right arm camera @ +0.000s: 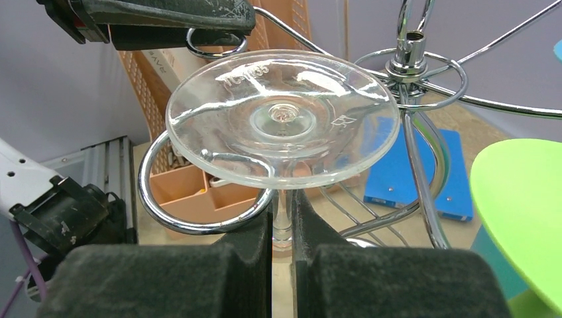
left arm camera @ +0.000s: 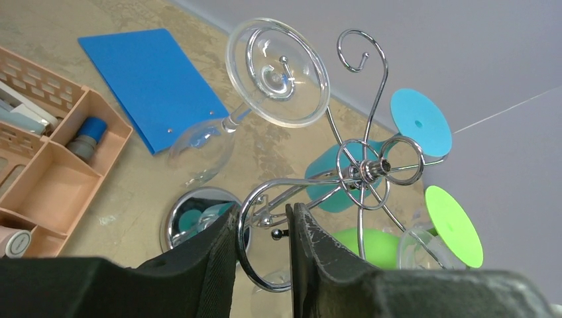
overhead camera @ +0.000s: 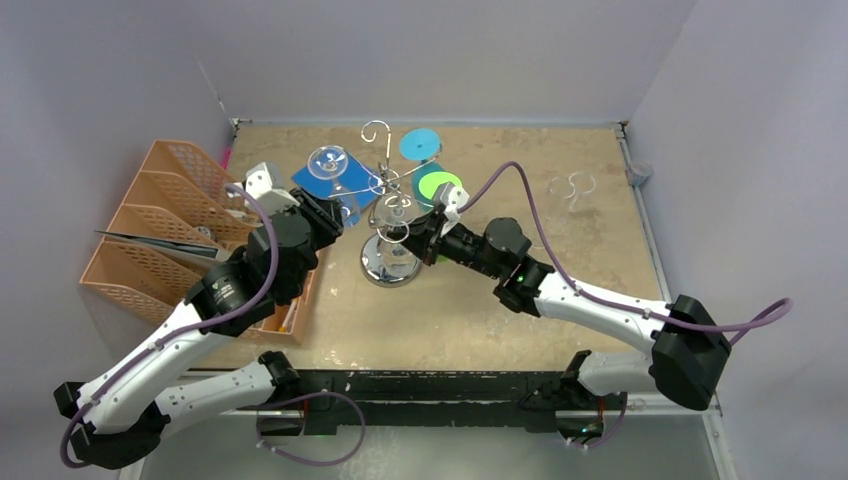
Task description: Place the wine glass upside down on the wine glass rack
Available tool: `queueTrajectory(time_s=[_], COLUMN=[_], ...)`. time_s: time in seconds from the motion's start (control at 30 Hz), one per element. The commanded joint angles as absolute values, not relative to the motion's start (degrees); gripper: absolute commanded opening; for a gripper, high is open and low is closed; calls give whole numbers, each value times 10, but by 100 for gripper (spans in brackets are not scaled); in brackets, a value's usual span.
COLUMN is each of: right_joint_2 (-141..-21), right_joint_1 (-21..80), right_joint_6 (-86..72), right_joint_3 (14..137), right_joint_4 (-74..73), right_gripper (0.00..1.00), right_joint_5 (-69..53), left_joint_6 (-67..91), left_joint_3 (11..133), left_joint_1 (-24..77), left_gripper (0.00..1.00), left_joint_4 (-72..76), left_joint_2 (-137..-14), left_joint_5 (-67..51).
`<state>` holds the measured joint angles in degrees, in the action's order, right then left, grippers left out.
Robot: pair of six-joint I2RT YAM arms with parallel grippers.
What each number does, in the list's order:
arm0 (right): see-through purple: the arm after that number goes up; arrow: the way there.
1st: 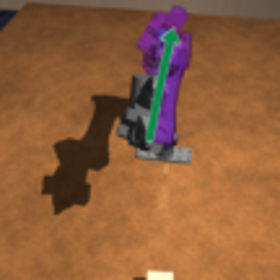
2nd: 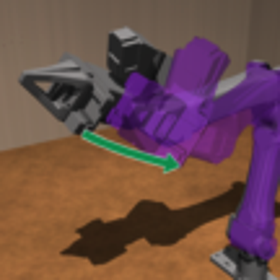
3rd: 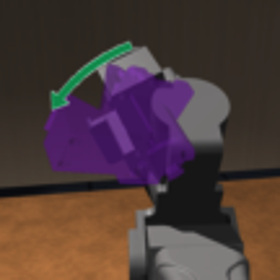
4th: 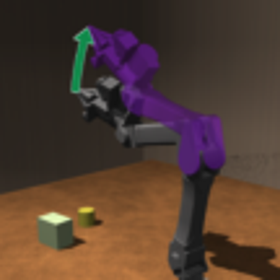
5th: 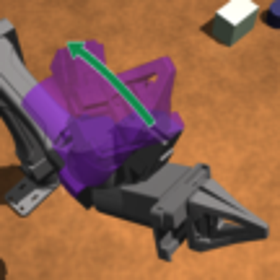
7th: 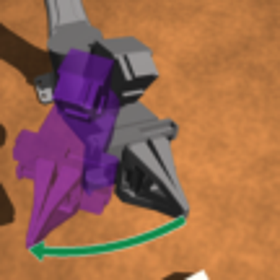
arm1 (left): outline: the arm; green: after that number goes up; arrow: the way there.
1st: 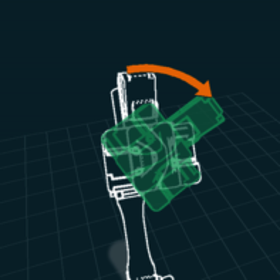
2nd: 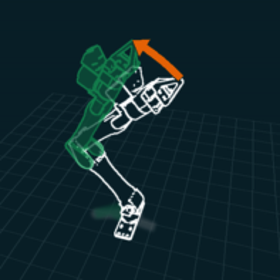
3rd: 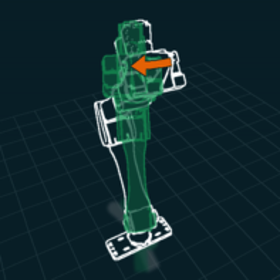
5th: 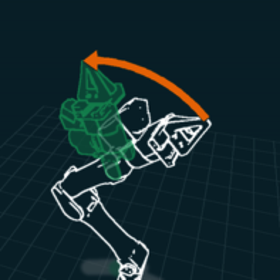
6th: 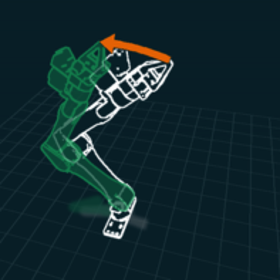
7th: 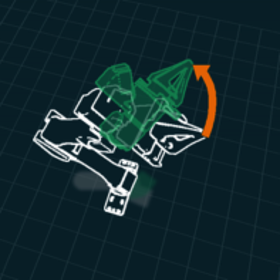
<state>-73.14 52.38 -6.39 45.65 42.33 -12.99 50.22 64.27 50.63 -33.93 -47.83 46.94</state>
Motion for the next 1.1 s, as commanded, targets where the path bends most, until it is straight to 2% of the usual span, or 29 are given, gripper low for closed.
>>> queueTrajectory(time_s=[0.0, 0.33, 1.07], right_joint_2=[-706, -709, -718], right_joint_1=[537, 578, 639], right_joint_6=[-74, -82, -82], right_joint_3=[468, 455, 456], right_joint_4=[459, 490, 474], right_gripper=[0, 0, 0], right_joint_5=[-103, -27, 105], left_joint_6=[521, 627, 644], left_joint_3=[677, 686, 677], left_joint_1=[507, 507, 507], left_gripper=[4, 2, 1], left_joint_4=[-368, -426, -434], left_joint_2=[-492, -505, -493], left_joint_5=[484, 539, 551])
